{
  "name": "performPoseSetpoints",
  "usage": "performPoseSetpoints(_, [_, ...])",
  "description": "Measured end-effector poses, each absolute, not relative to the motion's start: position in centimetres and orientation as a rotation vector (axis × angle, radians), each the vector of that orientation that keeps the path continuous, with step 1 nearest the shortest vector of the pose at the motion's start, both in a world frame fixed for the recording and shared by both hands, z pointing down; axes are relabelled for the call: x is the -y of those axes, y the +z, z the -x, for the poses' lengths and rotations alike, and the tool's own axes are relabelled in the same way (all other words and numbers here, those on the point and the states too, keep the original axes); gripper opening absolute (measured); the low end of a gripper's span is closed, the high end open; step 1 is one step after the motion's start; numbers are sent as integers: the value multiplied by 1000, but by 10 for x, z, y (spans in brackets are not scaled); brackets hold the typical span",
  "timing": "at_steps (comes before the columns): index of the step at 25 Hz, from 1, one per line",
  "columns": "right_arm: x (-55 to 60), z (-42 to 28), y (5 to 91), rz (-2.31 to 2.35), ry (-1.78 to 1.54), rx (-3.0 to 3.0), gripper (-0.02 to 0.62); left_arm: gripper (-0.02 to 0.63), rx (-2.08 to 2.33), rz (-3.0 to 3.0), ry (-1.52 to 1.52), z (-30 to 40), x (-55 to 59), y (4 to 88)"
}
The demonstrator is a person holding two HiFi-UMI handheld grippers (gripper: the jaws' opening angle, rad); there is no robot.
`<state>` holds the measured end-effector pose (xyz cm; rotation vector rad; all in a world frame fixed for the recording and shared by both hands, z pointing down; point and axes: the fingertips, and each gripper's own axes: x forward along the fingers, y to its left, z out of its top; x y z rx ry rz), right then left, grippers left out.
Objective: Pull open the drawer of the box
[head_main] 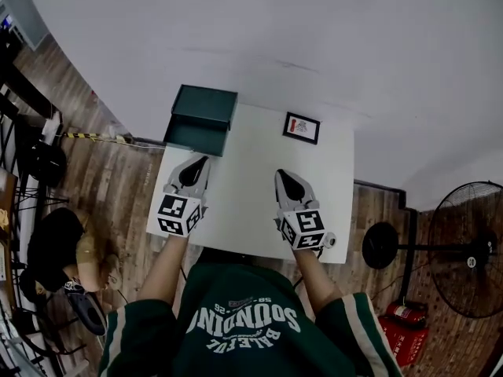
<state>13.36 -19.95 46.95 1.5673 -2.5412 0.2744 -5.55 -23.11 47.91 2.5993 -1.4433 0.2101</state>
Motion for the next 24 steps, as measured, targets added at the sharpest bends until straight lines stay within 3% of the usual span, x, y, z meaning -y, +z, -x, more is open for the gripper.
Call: performPoseSetpoints(24, [202, -137, 465, -1533, 235, 2573, 2, 52, 1432, -2580, 254, 41, 225, 485])
